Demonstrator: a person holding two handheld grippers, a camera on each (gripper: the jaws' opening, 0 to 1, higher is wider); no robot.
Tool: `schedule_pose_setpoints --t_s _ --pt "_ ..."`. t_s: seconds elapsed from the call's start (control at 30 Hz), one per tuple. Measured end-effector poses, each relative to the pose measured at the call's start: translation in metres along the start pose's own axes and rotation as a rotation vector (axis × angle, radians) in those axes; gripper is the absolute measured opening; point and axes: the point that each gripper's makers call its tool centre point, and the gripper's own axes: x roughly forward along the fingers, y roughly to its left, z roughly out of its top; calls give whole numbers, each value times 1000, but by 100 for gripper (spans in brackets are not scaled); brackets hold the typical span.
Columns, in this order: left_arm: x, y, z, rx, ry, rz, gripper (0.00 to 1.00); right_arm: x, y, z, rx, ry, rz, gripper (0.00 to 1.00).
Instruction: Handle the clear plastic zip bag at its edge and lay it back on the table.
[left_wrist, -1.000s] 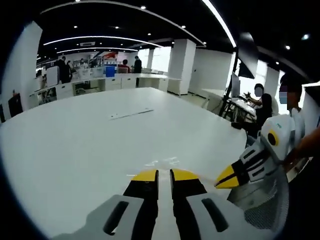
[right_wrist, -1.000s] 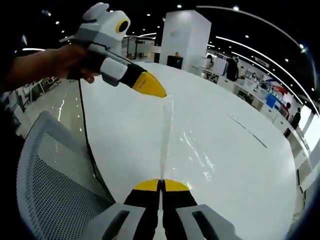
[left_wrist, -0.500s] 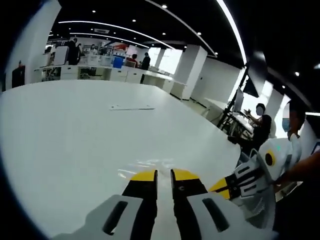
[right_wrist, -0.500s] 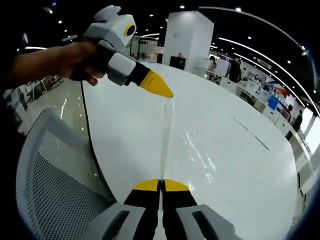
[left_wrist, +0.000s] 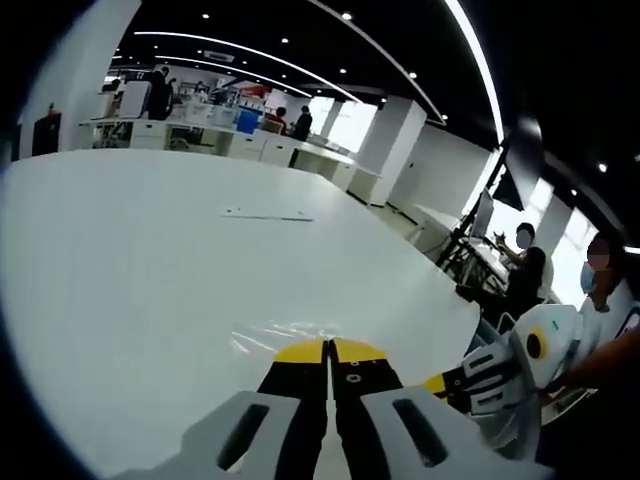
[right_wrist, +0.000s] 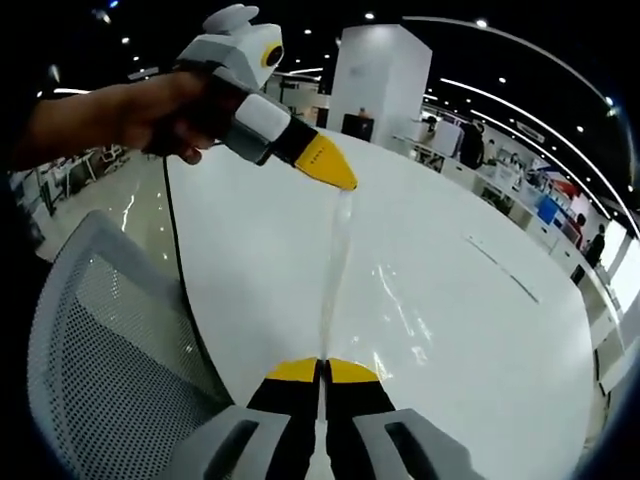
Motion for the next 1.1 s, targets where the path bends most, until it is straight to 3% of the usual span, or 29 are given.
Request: schedule_pose_setpoints --t_s 0.4,1.1 --pt "6 -8 -4 -41 18 25 0 -7 -9 27 31 -105 -58 8" --pt "0 -32 -8 -86 30 37 0 5 -13 60 20 -178 -92 11"
